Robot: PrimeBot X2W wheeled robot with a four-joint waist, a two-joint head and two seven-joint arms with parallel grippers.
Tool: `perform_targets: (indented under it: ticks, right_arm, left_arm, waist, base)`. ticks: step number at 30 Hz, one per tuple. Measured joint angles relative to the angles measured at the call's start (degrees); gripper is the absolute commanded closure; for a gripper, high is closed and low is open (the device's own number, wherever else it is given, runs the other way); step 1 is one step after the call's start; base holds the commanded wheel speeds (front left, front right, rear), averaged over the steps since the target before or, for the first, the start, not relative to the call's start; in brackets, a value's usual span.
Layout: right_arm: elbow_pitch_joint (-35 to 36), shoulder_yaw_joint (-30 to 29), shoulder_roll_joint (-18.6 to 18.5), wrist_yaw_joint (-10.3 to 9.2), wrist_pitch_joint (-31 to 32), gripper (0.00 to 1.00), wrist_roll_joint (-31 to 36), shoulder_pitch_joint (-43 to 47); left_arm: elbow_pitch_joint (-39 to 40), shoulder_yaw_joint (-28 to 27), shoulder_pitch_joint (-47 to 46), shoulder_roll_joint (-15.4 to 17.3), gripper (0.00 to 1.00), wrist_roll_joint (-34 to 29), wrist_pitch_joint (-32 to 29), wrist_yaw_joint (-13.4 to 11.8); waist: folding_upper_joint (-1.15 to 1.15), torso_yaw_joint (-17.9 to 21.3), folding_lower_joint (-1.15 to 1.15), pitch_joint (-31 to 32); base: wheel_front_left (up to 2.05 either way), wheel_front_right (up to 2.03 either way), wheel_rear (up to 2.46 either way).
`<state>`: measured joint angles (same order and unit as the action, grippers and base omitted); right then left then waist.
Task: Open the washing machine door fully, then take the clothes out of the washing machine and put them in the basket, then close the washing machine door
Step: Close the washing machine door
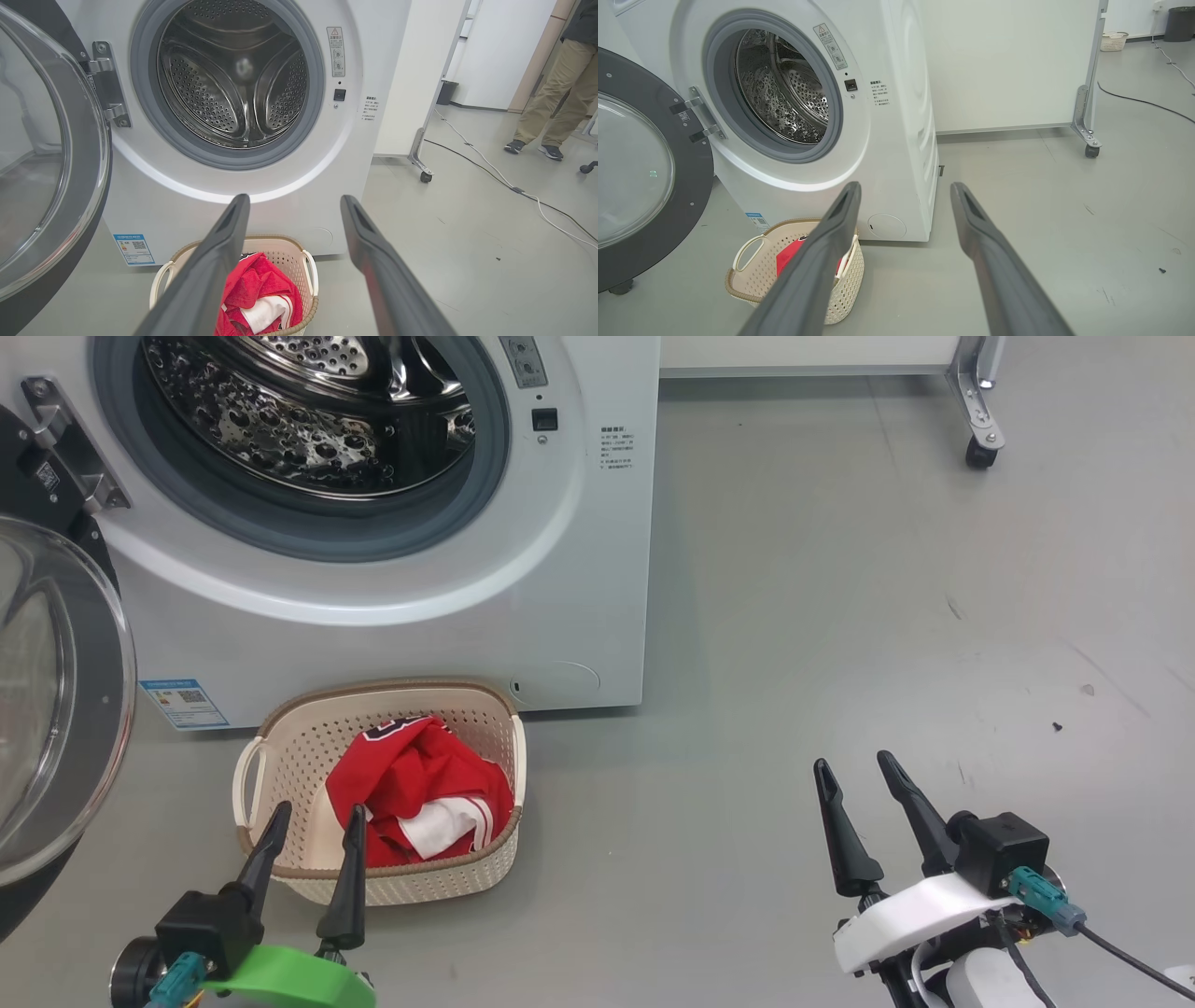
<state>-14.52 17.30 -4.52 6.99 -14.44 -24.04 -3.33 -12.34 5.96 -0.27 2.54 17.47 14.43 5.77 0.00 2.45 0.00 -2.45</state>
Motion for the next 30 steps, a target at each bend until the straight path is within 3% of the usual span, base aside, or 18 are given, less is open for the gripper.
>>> perform_targets:
  ticks: [30]
  right_arm:
    - [0.00, -0.11, -0.03, 0.00, 0.00, 0.00, 0.00, 0.00]
  left_arm:
    - [0.77, -0.01, 0.02, -0.01, 0.00, 0.00, 0.01, 0.00]
  waist:
    - [0.00, -0.32, 0.00, -0.59]
  base:
    - [-0.23, 0.23, 0.00]
